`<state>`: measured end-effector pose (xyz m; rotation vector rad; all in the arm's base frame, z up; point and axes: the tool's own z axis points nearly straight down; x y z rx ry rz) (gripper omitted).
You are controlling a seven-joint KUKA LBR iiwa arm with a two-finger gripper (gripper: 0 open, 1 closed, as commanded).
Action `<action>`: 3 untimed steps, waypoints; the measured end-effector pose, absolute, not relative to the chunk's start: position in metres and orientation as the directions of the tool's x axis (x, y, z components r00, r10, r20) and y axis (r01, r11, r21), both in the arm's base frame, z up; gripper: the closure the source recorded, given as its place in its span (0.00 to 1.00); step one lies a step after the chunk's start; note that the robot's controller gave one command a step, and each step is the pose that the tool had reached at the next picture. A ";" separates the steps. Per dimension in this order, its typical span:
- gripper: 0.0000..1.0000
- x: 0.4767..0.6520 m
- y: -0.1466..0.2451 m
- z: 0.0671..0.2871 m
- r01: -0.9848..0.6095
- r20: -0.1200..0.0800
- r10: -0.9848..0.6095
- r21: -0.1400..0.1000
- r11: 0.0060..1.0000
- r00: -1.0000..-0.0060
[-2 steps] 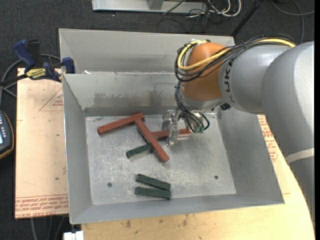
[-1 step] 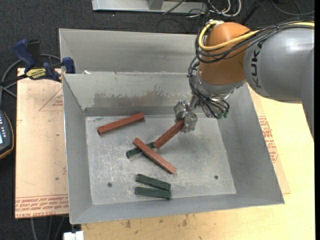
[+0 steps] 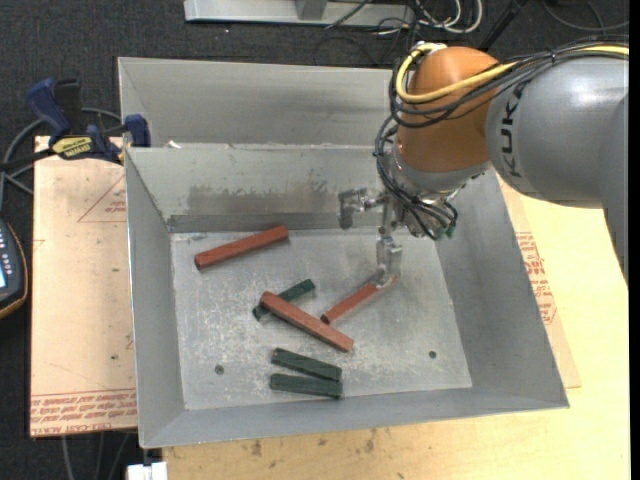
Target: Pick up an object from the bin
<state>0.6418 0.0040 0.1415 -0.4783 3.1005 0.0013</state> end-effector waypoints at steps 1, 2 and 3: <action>0.00 0.595 0.008 0.066 -0.223 0.007 -0.223 0.004 0.975 -0.975; 1.00 0.599 0.008 0.071 -0.225 -0.003 -0.225 0.001 0.974 -0.974; 1.00 0.644 0.009 0.225 -0.185 -0.014 -0.185 -0.002 0.983 -0.983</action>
Offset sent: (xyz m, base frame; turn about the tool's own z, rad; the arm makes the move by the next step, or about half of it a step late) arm -0.0441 0.0030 -0.0715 0.0806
